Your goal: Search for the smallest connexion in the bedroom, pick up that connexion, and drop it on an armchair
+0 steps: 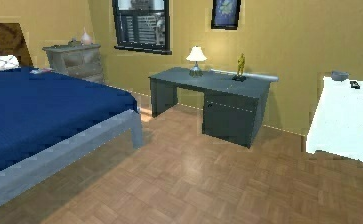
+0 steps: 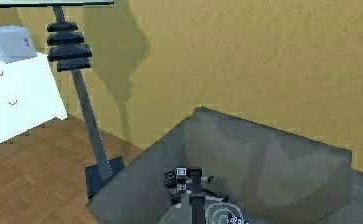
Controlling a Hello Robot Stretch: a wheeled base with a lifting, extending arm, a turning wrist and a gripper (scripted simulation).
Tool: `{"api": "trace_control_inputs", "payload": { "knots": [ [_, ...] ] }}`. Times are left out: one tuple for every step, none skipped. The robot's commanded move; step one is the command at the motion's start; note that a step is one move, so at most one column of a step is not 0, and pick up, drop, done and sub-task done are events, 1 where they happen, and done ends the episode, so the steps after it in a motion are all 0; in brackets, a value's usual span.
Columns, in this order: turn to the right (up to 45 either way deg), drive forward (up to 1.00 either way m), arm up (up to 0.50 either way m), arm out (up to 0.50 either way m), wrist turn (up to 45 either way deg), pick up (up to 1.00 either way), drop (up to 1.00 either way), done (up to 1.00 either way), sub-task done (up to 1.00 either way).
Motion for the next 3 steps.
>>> {"api": "trace_control_inputs", "payload": {
  "knots": [
    [0.0, 0.00, 0.10, 0.00, 0.0, 0.00, 0.00, 0.00, 0.00],
    [0.0, 0.00, 0.00, -0.08, 0.0, 0.00, 0.00, 0.00, 0.00],
    [0.0, 0.00, 0.00, 0.00, 0.0, 0.00, 0.00, 1.00, 0.00]
  ]
}}
